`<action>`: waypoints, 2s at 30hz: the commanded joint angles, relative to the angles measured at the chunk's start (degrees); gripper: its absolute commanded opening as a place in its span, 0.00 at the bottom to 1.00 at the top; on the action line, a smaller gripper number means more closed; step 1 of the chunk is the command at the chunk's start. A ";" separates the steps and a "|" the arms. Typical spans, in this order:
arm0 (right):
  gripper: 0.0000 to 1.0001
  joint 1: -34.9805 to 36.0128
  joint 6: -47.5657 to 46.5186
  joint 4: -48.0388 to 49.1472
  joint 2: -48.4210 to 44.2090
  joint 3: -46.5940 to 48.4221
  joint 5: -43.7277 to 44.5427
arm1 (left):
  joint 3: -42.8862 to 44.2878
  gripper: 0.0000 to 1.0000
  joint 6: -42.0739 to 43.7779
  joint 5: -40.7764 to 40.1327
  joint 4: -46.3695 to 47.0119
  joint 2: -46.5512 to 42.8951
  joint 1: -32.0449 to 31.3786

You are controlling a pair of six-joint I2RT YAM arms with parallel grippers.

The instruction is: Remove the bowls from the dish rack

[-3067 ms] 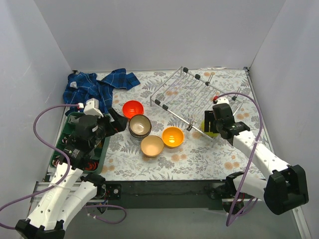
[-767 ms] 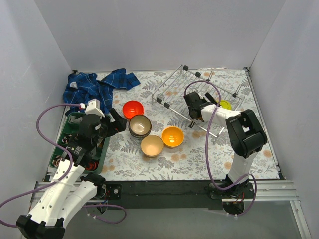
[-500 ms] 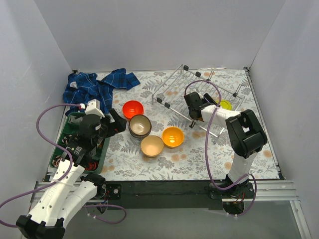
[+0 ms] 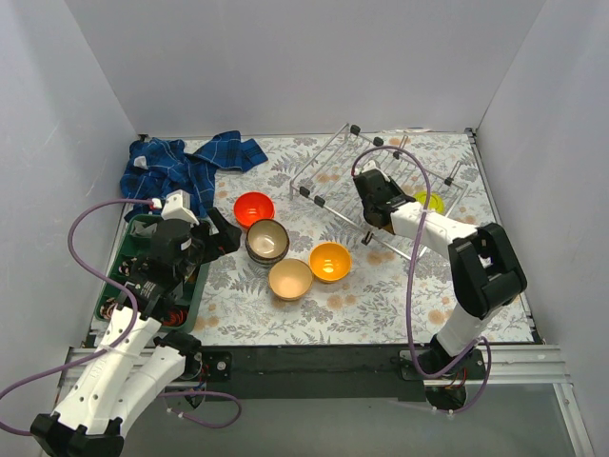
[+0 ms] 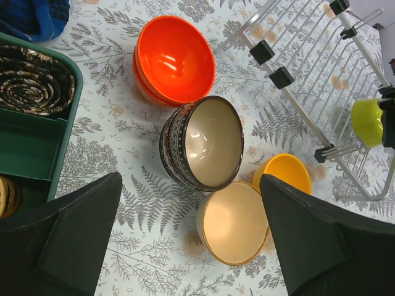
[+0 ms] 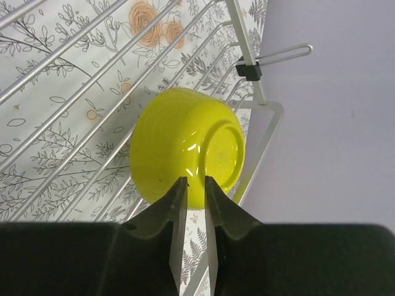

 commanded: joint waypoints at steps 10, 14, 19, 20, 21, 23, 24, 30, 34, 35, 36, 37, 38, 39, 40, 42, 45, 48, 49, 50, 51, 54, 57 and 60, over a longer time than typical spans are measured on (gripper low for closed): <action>0.71 -0.05 0.73 1.35 -1.24 0.06 -1.35 | 1.10 0.95 0.93 1.77 0.21 -0.44 0.42; 0.75 -0.57 -0.32 2.93 1.14 1.20 -1.80 | 1.27 0.95 1.02 1.51 -0.75 -1.06 0.34; 0.76 -1.28 -1.37 3.46 4.12 1.99 -1.71 | 1.80 0.95 1.28 1.16 -1.98 -1.50 0.34; 0.76 -1.45 -1.38 3.55 4.31 1.99 -1.62 | 1.89 0.95 1.28 1.07 -2.16 -1.58 0.34; 0.76 -1.54 -1.38 3.55 4.66 1.82 -1.62 | 1.98 0.95 1.28 0.98 -2.33 -1.67 0.34; 0.76 -1.98 -1.20 3.64 4.83 1.55 -1.88 | 2.07 0.95 1.37 0.89 -2.42 -1.76 0.34; 0.76 -2.07 -1.20 3.72 4.92 1.38 -1.97 | 2.07 0.95 1.37 0.72 -2.51 -1.76 0.34; 0.76 -3.04 -1.73 5.30 5.89 0.41 -2.94 | 1.89 0.95 1.63 0.80 -2.42 -1.41 0.34; 0.77 -3.21 -2.43 6.53 6.68 -0.12 -2.85 | 2.07 0.95 1.63 0.72 -2.25 -1.32 0.34; 0.77 -3.21 -2.52 6.80 6.77 -0.47 -2.85 | 2.07 0.95 1.63 0.63 -2.16 -1.41 0.42; 0.77 -3.39 -2.78 7.15 6.86 -0.64 -2.85 | 2.15 0.95 1.72 0.54 -2.16 -1.41 0.34; 0.77 -3.30 -2.87 7.59 7.03 -0.82 -2.59 | 2.15 0.95 1.72 0.45 -2.07 -1.50 0.34; 0.77 -3.30 -2.87 7.59 7.21 -0.99 -2.59 | 2.24 0.95 1.89 0.45 -2.07 -1.50 0.42; 0.78 -3.30 -2.96 7.59 7.47 -1.08 -2.59 | 2.24 0.95 1.90 0.45 -2.07 -1.50 0.42; 0.78 -3.30 -3.13 7.68 7.56 -1.26 -2.67 | 2.33 0.95 1.90 0.45 -2.16 -1.41 0.34; 0.79 -3.30 -3.22 7.77 7.91 -1.96 -2.85 | 2.42 0.95 1.90 0.72 -2.16 -1.32 0.42; 0.79 -3.21 -3.31 8.12 8.17 -2.40 -2.94 | 2.51 0.95 1.90 0.80 -2.16 -1.15 0.34; 0.75 -3.39 -3.40 8.47 8.44 -2.40 -2.24 | 2.68 0.95 1.90 0.63 -2.25 -1.32 0.42; 0.74 -3.30 -3.66 8.47 8.44 -2.40 -2.23 | 2.68 0.95 1.90 0.72 -2.25 -1.32 0.34; 0.71 -3.30 -3.83 8.47 8.35 -2.40 -2.15 | 2.68 0.95 1.90 0.80 -2.25 -1.41 0.34; 0.70 -3.30 -4.01 8.47 7.92 -2.40 -2.23 | 2.86 0.95 1.90 0.80 -2.25 -1.32 0.34; 0.61 -3.21 -4.27 8.47 5.99 -2.40 -2.15 | 3.03 0.95 1.90 0.80 -2.25 -1.32 0.34; 0.54 -3.13 -4.45 8.38 3.71 -2.14 -1.88 | 3.04 0.95 1.98 1.07 -1.90 -1.23 0.34; 0.45 -3.04 -3.93 7.42 1.24 -1.61 -2.41 | 3.12 0.95 2.07 1.33 -1.46 -1.06 0.34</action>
